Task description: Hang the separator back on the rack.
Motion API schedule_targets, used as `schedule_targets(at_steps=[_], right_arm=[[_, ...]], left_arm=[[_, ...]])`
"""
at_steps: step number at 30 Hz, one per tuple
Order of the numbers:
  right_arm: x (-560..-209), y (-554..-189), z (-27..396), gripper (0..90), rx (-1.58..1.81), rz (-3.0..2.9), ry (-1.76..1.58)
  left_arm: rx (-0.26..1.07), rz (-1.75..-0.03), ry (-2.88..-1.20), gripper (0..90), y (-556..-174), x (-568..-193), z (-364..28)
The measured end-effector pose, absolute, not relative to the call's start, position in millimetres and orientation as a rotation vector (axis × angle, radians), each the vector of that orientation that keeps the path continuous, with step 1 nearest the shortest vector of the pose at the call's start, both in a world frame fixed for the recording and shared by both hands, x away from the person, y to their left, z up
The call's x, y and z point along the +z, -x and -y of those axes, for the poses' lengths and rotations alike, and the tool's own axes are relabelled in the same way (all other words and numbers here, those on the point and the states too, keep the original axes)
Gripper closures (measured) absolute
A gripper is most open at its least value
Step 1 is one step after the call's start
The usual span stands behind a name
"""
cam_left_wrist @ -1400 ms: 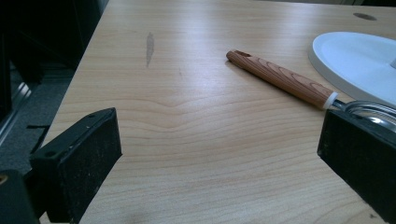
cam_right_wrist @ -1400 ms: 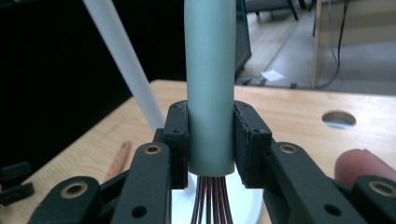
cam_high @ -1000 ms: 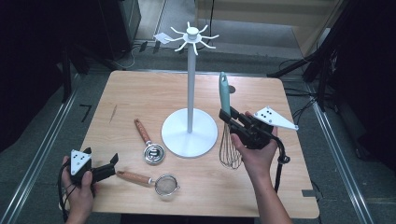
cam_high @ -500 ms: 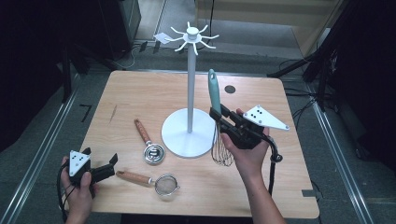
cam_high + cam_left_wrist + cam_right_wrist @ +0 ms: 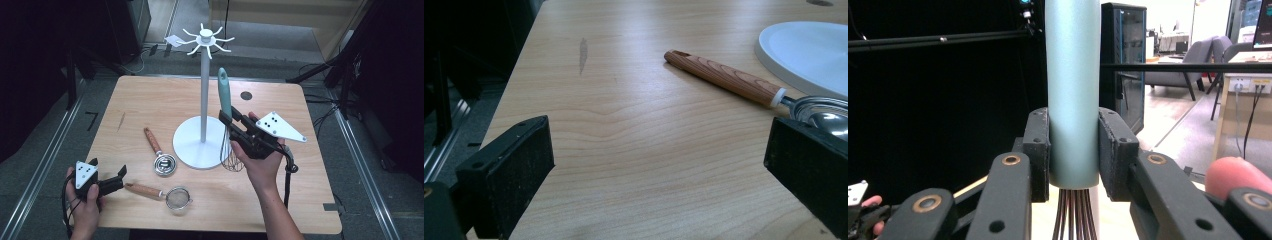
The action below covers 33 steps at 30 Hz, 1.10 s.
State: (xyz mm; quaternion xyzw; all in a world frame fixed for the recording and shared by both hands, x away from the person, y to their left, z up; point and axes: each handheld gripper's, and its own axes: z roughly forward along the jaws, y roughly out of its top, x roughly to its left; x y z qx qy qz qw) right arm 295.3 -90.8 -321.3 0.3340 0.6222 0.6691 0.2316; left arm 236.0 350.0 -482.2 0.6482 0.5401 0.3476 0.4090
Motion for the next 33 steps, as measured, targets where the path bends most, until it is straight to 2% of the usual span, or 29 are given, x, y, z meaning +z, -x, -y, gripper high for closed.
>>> schedule_targets(at_steps=[33], right_arm=[[-298, -290, 76, 71.1, 1.894, -1.663, -0.814]], left_arm=[[0.871, -1.366, -1.645, 0.0, -237, -482, -350]])
